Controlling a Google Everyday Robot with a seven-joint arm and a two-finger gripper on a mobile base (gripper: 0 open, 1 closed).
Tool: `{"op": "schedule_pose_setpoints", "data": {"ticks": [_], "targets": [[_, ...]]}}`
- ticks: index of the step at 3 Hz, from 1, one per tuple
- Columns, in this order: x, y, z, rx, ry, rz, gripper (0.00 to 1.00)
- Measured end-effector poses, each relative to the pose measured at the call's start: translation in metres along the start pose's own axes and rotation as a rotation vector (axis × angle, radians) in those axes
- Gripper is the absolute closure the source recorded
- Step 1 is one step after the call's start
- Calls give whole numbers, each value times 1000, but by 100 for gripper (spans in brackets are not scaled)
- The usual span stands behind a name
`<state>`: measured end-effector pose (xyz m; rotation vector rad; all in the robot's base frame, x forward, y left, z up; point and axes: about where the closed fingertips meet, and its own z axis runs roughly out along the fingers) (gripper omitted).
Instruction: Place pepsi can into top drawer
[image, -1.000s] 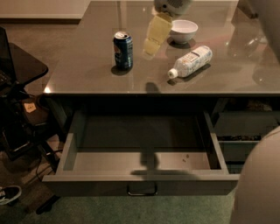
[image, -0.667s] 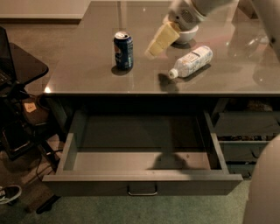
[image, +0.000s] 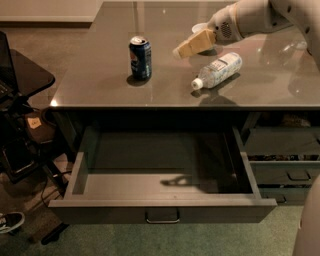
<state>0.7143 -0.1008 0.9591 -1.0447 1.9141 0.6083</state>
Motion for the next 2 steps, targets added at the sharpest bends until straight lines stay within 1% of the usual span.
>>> {"op": "schedule_pose_setpoints", "data": {"ticks": [1,2], "targets": [[-3,4,11,8,-19,-24,0],[-22,18,45,17,-77,-86,0]]}}
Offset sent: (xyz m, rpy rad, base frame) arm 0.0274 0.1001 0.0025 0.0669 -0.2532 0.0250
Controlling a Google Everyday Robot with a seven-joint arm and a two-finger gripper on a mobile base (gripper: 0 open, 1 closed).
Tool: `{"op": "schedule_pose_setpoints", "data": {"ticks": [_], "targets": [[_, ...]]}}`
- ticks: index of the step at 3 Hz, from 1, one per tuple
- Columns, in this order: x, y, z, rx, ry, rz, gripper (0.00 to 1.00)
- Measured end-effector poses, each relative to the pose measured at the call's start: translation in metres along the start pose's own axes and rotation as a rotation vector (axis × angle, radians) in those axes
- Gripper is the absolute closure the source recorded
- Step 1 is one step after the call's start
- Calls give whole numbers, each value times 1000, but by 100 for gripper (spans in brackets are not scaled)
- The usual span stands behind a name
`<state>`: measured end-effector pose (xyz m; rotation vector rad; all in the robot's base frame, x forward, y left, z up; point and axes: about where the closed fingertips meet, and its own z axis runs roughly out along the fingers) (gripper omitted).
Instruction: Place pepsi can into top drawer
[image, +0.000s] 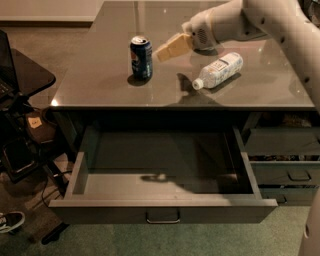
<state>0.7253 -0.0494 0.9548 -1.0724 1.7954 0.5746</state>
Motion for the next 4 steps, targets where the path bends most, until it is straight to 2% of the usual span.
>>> {"op": "schedule_pose_setpoints", "data": {"ticks": [1,2,3,4], "targets": [[-14,5,33,27,-66,-20,0],[-17,2,35,42,-81,-19,0],[-4,9,56,10,-77,3,0],[7,26,87,-44,-102,48,0]]}}
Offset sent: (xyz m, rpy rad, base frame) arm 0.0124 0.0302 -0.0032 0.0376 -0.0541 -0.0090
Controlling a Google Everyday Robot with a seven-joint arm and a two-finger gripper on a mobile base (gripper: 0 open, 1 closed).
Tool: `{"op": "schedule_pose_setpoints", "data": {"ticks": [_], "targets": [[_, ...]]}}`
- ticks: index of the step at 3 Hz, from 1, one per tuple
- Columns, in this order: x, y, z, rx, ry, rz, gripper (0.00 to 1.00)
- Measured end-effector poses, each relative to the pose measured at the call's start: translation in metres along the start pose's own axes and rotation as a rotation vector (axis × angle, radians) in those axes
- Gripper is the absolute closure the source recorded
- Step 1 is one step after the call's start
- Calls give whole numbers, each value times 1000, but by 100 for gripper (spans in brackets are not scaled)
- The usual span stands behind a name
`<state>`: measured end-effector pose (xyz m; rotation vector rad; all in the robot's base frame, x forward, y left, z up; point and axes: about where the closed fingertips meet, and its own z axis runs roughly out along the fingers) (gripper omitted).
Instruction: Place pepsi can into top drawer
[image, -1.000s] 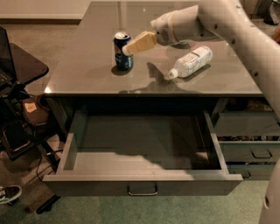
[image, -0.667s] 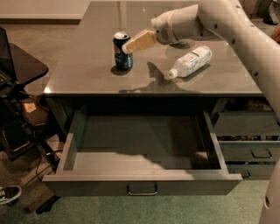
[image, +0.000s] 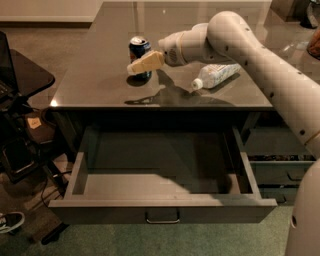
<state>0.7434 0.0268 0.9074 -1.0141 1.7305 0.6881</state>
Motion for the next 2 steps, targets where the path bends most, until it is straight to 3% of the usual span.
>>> {"op": "schedule_pose_setpoints", "data": {"ticks": [2], "targets": [[-8,1,14,6,-38,22,0]]}}
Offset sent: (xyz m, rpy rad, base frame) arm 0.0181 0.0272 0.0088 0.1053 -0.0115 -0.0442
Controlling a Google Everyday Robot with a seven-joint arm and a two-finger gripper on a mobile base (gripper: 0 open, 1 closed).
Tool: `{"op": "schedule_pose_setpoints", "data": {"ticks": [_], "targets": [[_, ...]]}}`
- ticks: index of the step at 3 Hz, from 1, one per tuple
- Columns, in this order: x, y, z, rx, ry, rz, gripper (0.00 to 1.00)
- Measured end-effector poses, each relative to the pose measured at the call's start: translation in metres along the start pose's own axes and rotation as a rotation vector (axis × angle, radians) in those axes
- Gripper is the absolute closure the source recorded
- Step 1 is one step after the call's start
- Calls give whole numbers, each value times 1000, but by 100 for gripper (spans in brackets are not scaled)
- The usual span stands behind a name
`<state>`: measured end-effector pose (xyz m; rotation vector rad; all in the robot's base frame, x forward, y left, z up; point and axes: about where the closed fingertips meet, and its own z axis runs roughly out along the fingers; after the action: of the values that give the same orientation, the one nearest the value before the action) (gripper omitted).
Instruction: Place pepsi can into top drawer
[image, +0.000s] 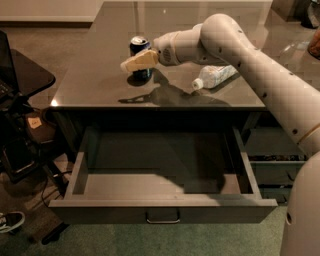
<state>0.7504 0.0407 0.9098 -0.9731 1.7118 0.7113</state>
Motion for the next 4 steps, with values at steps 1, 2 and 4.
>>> {"op": "schedule_pose_setpoints", "data": {"ticks": [1,2,4], "targets": [[-1,-1,0,2,-2,0,0],[-1,0,0,2,-2,0,19],[-1,0,0,2,-2,0,65]]}}
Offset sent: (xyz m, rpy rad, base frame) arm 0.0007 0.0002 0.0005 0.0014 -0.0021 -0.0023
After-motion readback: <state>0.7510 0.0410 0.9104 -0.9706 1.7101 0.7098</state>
